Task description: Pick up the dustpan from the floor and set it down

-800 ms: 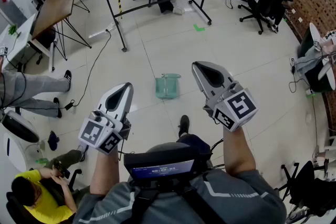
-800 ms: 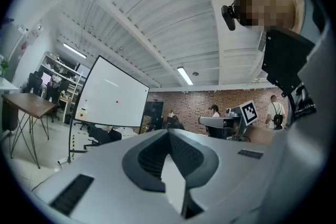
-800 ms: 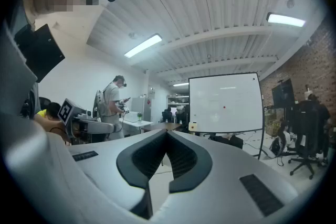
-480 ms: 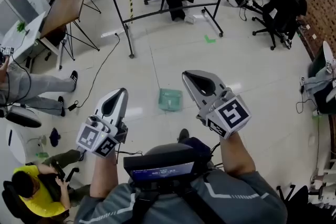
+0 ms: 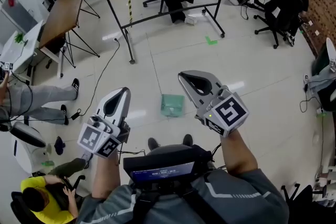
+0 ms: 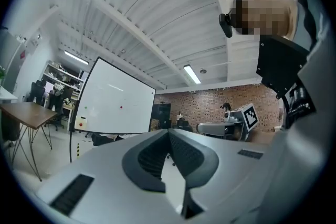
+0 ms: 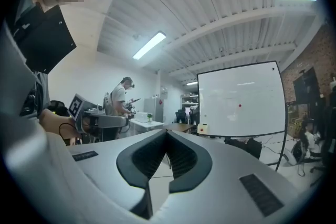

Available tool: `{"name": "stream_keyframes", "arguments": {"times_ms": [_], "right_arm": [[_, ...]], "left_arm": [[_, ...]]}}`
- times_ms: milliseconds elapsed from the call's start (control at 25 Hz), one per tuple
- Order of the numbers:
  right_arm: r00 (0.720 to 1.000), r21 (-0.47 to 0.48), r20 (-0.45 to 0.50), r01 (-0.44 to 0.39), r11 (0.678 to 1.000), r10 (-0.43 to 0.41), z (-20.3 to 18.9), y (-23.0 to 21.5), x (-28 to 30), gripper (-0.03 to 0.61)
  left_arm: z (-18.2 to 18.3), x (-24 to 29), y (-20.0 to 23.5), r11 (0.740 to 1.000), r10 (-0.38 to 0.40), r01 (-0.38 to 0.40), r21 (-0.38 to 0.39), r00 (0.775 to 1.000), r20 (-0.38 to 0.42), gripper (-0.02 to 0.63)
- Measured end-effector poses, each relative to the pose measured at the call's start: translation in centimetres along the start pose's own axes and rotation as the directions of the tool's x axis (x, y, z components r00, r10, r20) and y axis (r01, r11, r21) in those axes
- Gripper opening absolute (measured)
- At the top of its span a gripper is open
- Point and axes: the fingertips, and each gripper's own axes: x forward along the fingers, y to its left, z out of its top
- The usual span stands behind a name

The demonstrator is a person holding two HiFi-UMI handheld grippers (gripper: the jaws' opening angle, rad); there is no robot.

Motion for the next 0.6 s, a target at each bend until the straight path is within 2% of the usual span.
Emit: {"name": "stream_keyframes", "arguments": {"times_ms": [200, 360, 480, 600], "right_arm": [[0.998, 0.011, -0.005, 0.060, 0.998, -0.060, 0.7, 0.2, 1.1, 0.023], [0.996, -0.004, -0.004, 0.085, 0.996, -0.085, 0.6, 0.3, 1.6, 0.023], [0.997, -0.007, -0.019, 0.072, 0.997, -0.072, -0.4, 0.2, 2.7, 0.023], [0.997, -0.028, -0.067, 0.040, 0.999, -0.042, -3.2, -0.4, 4.8, 0.042]], "left_arm": [[1.3, 0.0, 1.7, 0.998, -0.052, 0.052, 0.017, 0.999, 0.001, 0.026], [0.1, -0.3, 2.9, 0.996, -0.085, 0.085, -0.012, 0.996, -0.019, 0.026], [-0.7, 0.1, 4.2, 0.995, -0.093, 0.092, -0.024, 0.996, -0.016, 0.026], [-2.7, 1.1, 5.9, 0.993, -0.113, 0.112, -0.028, 0.993, -0.029, 0.026]]}}
